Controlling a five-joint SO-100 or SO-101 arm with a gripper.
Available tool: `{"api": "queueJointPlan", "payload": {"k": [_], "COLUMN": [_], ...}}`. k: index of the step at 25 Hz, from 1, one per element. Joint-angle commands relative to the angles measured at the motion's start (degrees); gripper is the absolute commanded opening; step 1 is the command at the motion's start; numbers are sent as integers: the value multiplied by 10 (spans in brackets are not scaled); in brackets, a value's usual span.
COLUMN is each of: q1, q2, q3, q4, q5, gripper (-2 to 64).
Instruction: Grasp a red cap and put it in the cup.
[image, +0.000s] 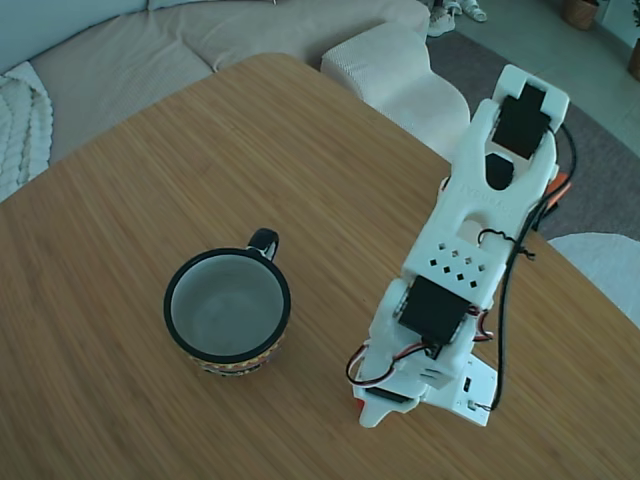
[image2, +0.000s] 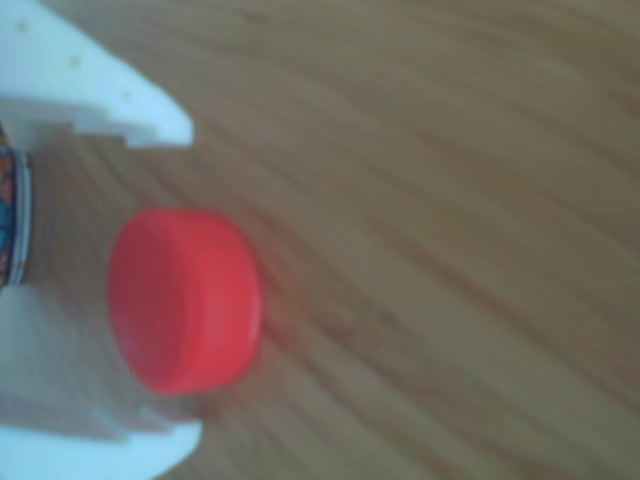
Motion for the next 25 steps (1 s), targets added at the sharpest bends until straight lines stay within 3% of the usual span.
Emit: {"api": "queueJointPlan", "payload": {"k": [1, 17, 25], "q1": [-1, 3, 4], "q2": [11, -9, -10], "q3": [-2, -7, -9], "q4": [-7, -5, -8], "q5": [5, 6, 30], "gripper": [328, 319, 137]}}
